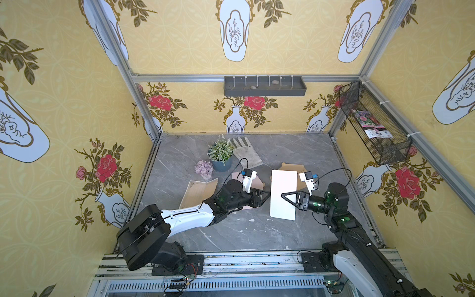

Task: Take the letter paper out of the envelope
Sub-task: Unfold the letter paper.

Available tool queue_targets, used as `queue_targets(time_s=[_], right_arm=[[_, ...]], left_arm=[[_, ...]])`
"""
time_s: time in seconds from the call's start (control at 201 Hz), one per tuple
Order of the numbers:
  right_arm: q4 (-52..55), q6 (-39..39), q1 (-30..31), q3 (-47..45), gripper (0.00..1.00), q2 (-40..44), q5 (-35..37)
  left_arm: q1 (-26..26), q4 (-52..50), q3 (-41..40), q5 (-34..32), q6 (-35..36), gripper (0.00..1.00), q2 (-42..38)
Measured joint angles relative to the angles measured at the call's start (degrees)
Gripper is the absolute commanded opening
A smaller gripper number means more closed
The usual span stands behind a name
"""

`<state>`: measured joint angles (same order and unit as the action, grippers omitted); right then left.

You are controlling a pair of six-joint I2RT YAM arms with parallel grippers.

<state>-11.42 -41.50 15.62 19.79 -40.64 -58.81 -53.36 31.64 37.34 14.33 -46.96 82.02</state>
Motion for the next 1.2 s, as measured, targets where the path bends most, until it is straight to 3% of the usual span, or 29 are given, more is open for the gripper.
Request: queue_targets(time_s=[0.941, 1.195], right_arm=[[0.5, 1.2, 0.0, -0.6, 0.0, -3.8, 0.3], [-6.3, -2.2, 0.4, -2.8, 0.0, -5.0, -0.5]], left_arm=[[-0.5, 0.6, 1.2, 1.8, -1.2, 0.55, -0.1], [-0.7, 2.7, 2.4, 3.1, -2.6, 0.55, 3.0]])
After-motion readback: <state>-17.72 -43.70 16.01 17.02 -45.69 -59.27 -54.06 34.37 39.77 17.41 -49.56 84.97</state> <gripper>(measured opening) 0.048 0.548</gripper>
